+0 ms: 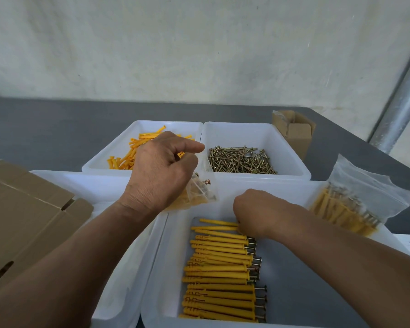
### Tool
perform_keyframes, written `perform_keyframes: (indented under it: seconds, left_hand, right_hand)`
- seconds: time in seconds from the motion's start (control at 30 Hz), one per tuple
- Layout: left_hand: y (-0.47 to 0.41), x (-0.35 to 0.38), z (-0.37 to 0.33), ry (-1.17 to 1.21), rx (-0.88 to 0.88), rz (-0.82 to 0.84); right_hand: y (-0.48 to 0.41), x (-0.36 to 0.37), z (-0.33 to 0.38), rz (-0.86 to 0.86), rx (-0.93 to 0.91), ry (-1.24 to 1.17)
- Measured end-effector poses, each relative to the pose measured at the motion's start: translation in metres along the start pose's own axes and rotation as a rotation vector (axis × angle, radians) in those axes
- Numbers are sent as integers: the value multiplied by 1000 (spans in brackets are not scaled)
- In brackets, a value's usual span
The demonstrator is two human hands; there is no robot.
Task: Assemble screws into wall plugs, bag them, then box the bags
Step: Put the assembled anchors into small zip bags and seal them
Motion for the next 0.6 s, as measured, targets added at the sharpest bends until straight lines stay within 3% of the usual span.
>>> perform_keyframes:
  seconds: [0.6]
  left_hand:
    - [0,0,-2,-16,3,2]
  right_hand:
    - [1,-1,5,24,-35,-37]
Point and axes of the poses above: each hand's wrist, its own y-axis away from the middle knuckle, its own x-axis out of the palm, z = x × y, the point moved 5 cm from there along -y, towards the middle knuckle, and after that the axes turned 4 degrees about x, right-handed, at the moved point
